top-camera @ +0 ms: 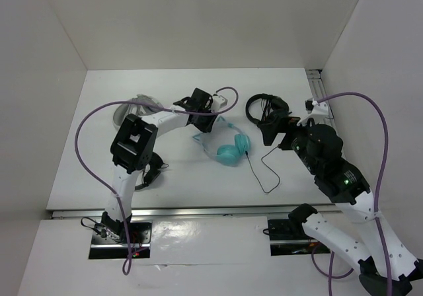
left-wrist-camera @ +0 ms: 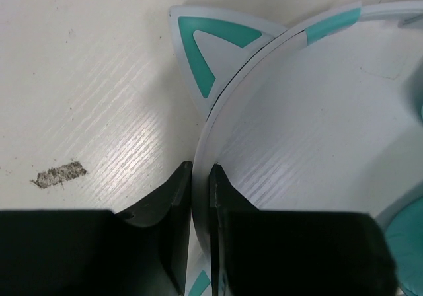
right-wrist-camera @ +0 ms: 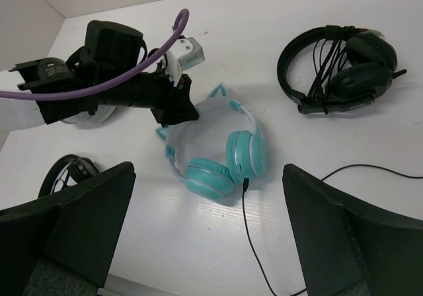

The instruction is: Wrap the headphones

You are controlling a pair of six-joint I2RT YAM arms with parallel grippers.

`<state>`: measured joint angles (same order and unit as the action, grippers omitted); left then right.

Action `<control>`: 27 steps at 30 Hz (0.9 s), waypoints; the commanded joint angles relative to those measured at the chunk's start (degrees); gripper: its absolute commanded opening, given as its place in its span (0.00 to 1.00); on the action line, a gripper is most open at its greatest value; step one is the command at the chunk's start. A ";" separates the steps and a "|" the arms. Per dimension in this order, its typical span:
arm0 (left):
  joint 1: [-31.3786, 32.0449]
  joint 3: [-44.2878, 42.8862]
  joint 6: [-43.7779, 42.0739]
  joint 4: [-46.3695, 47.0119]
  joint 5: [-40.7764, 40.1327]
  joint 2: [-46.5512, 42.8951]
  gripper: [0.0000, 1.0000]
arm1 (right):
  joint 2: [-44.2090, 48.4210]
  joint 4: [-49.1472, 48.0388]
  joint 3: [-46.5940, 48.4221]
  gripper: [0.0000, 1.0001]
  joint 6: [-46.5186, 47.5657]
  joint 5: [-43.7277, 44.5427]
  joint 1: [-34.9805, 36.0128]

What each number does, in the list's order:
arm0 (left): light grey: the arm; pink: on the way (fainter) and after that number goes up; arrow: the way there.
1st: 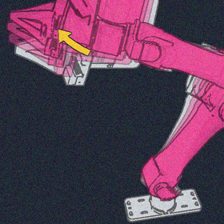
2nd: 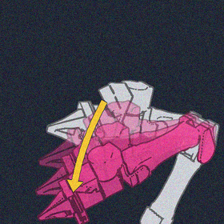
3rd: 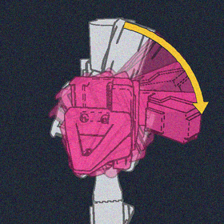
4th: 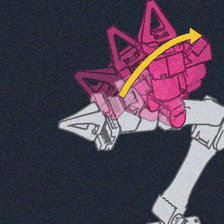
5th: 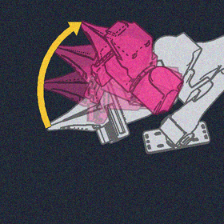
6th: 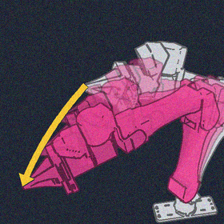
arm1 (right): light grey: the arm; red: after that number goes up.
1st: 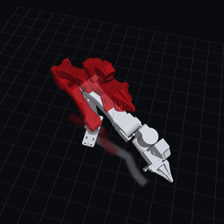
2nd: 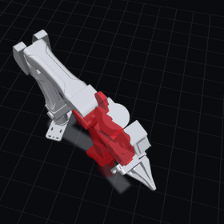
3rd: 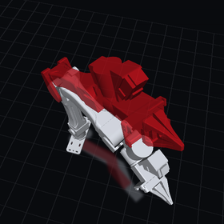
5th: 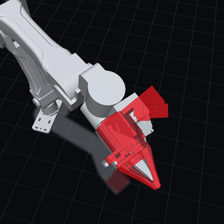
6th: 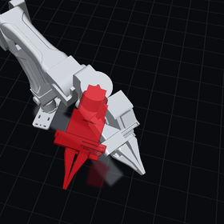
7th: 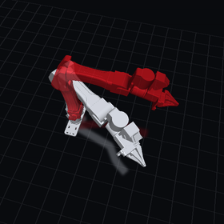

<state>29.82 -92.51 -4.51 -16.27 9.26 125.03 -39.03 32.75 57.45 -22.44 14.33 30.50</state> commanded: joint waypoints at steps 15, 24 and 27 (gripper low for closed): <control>3.22 -14.96 12.75 -23.62 -35.97 -16.48 0.00 | 6.85 -20.33 -9.53 1.00 5.55 -10.86 0.35; 5.42 -24.55 23.74 -37.07 -40.63 -27.90 0.00 | 1.33 -41.71 -22.38 1.00 7.58 -19.43 0.35; 5.42 -27.54 26.74 -40.31 -43.88 -31.77 0.00 | -2.54 -45.31 -22.91 1.00 10.48 -19.42 0.35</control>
<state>34.85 -116.66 15.46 -52.58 -29.93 97.23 -39.79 -1.45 34.98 -15.31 -3.57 30.50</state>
